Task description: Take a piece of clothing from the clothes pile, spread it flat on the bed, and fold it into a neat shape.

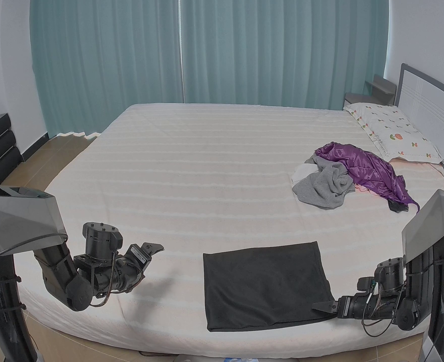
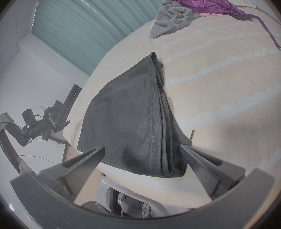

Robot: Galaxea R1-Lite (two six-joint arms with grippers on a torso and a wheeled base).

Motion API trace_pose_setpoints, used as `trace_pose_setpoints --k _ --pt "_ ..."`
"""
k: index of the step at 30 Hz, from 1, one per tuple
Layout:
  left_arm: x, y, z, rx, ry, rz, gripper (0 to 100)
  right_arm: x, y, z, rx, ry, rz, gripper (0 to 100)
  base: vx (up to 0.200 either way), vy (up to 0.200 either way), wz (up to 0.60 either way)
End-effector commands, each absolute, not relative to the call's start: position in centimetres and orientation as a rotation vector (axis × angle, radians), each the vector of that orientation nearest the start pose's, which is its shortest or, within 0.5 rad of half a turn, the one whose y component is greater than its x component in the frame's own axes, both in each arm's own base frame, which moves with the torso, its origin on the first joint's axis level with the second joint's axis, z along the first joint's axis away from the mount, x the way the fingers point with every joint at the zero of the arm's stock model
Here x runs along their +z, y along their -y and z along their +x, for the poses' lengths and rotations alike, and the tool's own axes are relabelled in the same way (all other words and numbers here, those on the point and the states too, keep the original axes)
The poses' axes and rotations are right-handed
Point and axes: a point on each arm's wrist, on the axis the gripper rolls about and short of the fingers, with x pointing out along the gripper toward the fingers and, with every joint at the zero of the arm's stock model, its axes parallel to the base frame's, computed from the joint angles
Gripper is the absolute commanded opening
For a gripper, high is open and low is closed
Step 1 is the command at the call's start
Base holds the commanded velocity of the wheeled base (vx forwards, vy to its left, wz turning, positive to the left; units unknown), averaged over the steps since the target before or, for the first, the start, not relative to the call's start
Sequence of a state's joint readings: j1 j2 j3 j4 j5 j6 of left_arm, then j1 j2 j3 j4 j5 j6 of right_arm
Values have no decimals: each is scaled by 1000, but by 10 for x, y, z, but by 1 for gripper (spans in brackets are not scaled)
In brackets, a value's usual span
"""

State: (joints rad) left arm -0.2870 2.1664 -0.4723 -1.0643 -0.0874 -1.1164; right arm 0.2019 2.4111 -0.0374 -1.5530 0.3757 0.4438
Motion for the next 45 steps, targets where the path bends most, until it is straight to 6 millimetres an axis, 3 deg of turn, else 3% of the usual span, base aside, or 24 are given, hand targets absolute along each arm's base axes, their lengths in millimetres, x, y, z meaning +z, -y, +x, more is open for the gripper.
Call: trace_pose_setpoints --k 1,12,21,38,39,45 --pt "5 88 292 29 -760 -1002 100 -52 -52 214 355 -933 478 100 0 0 0" --pt "5 88 292 29 -760 -1002 100 -51 -52 217 350 -919 475 100 0 0 0" --pt "5 88 292 29 -760 -1002 100 -36 -47 220 306 -843 471 100 0 0 0" --pt "5 88 292 28 -759 -1003 100 -46 -53 214 321 -898 436 100 0 0 0" --pt "5 88 292 28 -759 -1003 100 -46 -52 213 318 -900 432 0 0 0 0" --pt "5 88 292 28 -759 -1003 100 -46 -44 208 313 -907 375 0 0 0 0"
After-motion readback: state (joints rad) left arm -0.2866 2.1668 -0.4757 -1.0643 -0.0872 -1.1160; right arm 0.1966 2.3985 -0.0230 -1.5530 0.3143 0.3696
